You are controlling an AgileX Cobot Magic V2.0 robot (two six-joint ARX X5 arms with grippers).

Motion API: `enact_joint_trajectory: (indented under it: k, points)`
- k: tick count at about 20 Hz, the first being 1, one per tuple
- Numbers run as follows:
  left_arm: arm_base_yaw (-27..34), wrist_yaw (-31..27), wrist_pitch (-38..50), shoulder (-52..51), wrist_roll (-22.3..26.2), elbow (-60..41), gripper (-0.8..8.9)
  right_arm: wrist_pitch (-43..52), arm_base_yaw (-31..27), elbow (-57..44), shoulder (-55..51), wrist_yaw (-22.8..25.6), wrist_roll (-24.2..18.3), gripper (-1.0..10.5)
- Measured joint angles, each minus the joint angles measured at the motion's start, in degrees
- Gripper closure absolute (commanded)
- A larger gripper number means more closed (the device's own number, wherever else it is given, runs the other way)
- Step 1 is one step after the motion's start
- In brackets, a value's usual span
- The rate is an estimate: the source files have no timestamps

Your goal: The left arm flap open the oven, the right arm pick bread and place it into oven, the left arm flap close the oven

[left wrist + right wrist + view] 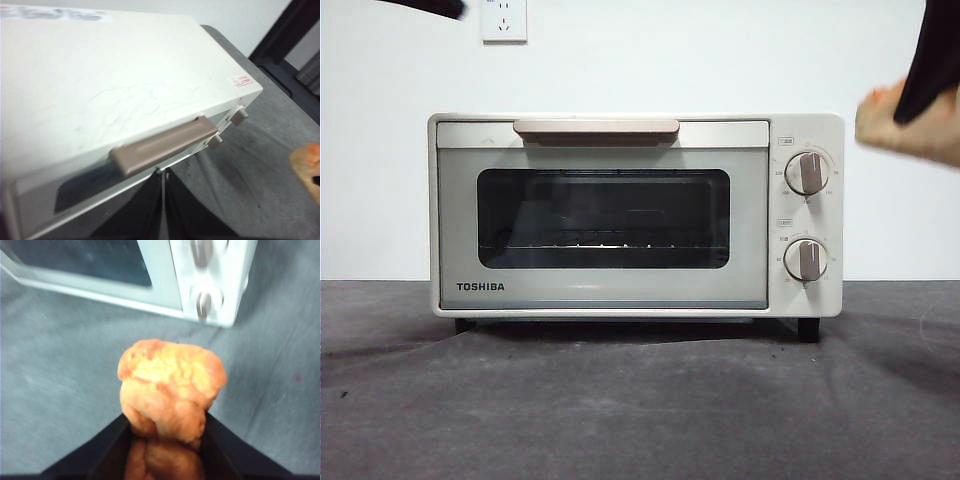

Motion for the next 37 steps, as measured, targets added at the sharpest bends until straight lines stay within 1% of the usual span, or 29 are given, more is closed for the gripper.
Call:
enact_joint_trajectory:
  k: [5,7,10,12,17,21,27,32,37]
  points:
    - [-6.3,-5.8,3.6,10.7,0.8,5.2,7.96,-2.4,0.0,5.8,-1.4,0.0,-0.7,7.7]
    - [-8.2,-7.2,4.7,13.5,1.8,6.5,7.96,-3.1,0.0,7.1,-1.4,0.0,-0.9,7.7]
    - [-10.7,-11.3,5.0,17.1,3.9,7.5,7.96,-3.1,0.0,8.1,-1.4,0.0,-1.8,7.7]
    - [-11.7,-12.5,5.6,18.8,5.1,7.6,7.96,-3.1,0.0,8.1,-1.4,0.0,-2.0,7.7]
    - [-12.6,-13.3,6.6,20.9,6.1,7.6,7.96,-3.1,0.0,8.1,-1.4,0.0,-2.2,7.7]
    - [-13.4,-15.4,6.8,21.7,7.4,8.0,7.96,-3.1,0.0,8.1,-1.4,0.0,-2.2,7.7]
    - [-13.9,-15.6,6.7,22.1,8.4,8.3,7.96,-3.1,0.0,8.1,-1.4,0.0,-2.3,7.7]
    - [-15.1,-15.9,4.0,22.4,8.8,9.4,7.97,-2.9,0.0,8.1,-1.5,0.0,-2.3,7.7]
    - [-18.1,-15.4,0.3,22.4,8.9,9.9,7.97,-2.4,0.0,8.1,-1.6,0.0,-2.4,7.7]
